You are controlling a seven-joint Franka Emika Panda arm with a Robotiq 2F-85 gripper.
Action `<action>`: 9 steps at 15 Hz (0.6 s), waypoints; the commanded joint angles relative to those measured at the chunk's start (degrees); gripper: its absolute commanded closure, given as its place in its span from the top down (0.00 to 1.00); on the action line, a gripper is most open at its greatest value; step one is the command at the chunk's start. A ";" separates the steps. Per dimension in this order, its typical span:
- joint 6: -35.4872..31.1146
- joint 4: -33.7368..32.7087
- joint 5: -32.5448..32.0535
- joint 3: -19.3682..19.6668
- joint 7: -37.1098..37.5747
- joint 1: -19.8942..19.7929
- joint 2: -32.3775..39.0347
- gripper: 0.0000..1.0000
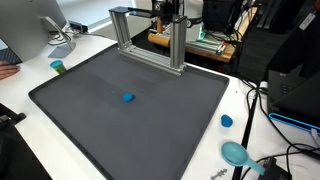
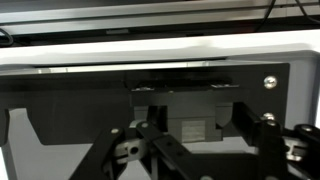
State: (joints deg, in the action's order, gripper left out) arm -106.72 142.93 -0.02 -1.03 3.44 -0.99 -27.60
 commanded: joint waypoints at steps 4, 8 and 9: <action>2.29 1.61 3.13 1.56 0.73 -0.40 -4.51 1.00; -0.36 2.91 3.73 1.54 1.93 -0.42 -7.02 1.00; -1.08 3.32 3.62 1.60 2.15 -0.58 -8.03 1.00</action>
State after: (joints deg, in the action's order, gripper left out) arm -105.64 144.04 2.10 0.27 4.82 -1.24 -31.75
